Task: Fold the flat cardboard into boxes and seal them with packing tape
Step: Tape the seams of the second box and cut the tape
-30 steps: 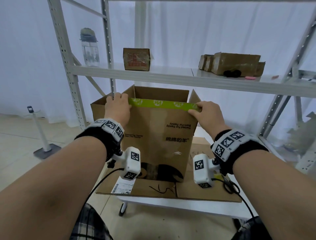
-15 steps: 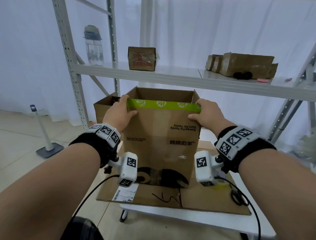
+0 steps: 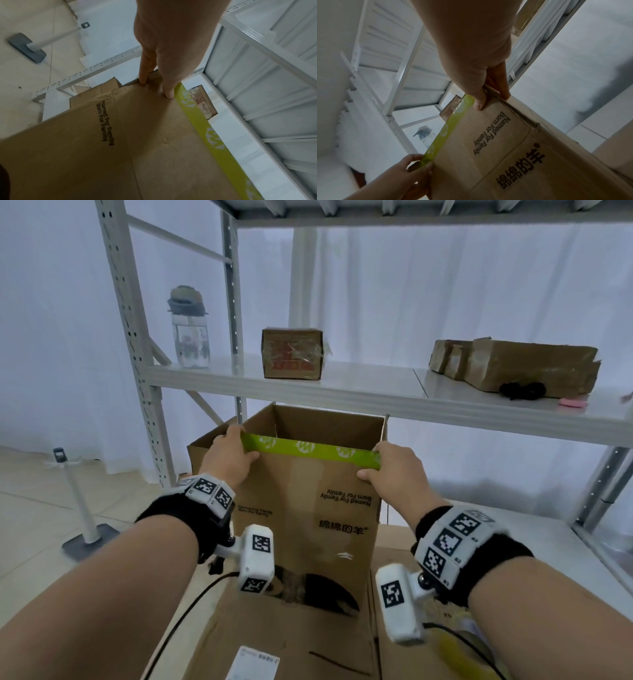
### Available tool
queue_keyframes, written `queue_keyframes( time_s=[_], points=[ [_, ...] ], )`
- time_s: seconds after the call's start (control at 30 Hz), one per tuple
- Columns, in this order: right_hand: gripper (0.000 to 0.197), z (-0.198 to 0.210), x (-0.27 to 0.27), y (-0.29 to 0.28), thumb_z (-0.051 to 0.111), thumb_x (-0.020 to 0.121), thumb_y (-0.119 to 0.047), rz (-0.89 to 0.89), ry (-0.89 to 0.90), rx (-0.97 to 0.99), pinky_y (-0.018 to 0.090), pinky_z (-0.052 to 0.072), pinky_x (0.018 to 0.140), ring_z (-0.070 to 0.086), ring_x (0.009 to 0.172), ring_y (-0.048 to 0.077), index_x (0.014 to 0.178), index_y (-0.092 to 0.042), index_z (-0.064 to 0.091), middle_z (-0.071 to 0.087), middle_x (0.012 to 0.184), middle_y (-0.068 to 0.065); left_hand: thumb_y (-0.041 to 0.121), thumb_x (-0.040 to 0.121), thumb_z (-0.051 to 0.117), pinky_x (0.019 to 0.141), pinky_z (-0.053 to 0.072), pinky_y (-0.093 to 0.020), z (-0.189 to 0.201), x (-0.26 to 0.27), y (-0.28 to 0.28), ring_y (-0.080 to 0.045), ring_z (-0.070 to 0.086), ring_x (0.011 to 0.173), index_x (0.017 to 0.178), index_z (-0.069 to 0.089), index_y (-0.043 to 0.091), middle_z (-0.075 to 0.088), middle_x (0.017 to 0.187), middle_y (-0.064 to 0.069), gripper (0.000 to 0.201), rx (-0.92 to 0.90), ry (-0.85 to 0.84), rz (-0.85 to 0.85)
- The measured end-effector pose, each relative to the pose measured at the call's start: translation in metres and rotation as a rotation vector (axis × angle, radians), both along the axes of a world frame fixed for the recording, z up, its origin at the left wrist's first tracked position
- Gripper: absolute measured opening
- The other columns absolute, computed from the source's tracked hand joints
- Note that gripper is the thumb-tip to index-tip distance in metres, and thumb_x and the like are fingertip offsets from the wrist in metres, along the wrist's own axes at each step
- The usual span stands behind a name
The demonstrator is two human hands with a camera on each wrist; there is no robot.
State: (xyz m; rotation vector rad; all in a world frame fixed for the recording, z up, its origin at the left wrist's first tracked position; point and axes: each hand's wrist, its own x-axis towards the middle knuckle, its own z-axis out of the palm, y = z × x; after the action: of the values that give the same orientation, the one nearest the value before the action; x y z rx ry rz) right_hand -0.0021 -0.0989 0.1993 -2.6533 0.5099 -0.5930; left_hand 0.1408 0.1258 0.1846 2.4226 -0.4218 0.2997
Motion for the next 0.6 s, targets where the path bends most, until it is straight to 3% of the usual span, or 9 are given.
queue_keyframes(
  time_s=[0.1, 0.33, 0.43, 0.5, 0.6],
  points=[
    [0.036, -0.002, 0.008, 0.006, 0.067, 0.090, -0.033, 0.024, -0.012, -0.028, 0.029, 0.035, 0.074, 0.053, 0.094, 0.024, 0.117, -0.012, 0.055, 0.061, 0.106, 0.008, 0.028, 0.093, 0.060, 0.082, 0.043, -0.039, -0.001, 0.015, 0.009, -0.034, 0.056, 0.102, 0.132, 0.039, 0.012, 0.054, 0.118, -0.021, 0.047, 0.002, -0.017, -0.004],
    [0.036, -0.007, 0.002, 0.006, 0.066, 0.091, -0.031, 0.054, -0.061, 0.029, 0.028, 0.034, 0.075, 0.055, 0.099, 0.025, 0.120, -0.012, 0.055, 0.062, 0.107, 0.009, 0.050, 0.085, 0.063, 0.089, 0.044, -0.043, -0.003, 0.001, 0.012, -0.037, 0.055, 0.101, 0.129, 0.041, 0.014, 0.046, 0.119, -0.018, 0.061, -0.037, -0.052, 0.013],
    [0.033, -0.005, -0.006, 0.000, 0.067, 0.090, -0.029, 0.053, -0.101, 0.060, 0.026, 0.035, 0.076, 0.055, 0.098, 0.024, 0.117, -0.011, 0.060, 0.057, 0.097, 0.004, 0.058, 0.083, 0.062, 0.091, 0.048, -0.047, 0.001, -0.007, 0.016, -0.036, 0.055, 0.100, 0.128, 0.042, 0.017, 0.047, 0.115, -0.016, 0.064, -0.013, -0.112, 0.027],
    [0.031, -0.002, -0.011, -0.001, 0.069, 0.088, -0.028, 0.064, -0.131, 0.102, 0.031, 0.045, 0.079, 0.058, 0.096, 0.024, 0.113, -0.011, 0.063, 0.054, 0.092, 0.000, 0.056, 0.084, 0.061, 0.093, 0.046, -0.047, 0.005, -0.014, 0.018, -0.037, 0.052, 0.105, 0.132, 0.043, 0.018, 0.048, 0.116, -0.018, 0.064, -0.043, -0.186, 0.039],
    [0.027, 0.004, -0.013, 0.002, 0.072, 0.085, -0.027, 0.078, -0.162, 0.181, 0.047, 0.056, 0.077, 0.063, 0.089, 0.028, 0.106, -0.012, 0.064, 0.060, 0.092, 0.003, 0.049, 0.086, 0.063, 0.099, 0.038, -0.046, 0.013, -0.022, 0.019, -0.041, 0.045, 0.114, 0.139, 0.041, 0.017, 0.046, 0.122, -0.022, 0.066, -0.106, -0.267, 0.054]
  ],
)
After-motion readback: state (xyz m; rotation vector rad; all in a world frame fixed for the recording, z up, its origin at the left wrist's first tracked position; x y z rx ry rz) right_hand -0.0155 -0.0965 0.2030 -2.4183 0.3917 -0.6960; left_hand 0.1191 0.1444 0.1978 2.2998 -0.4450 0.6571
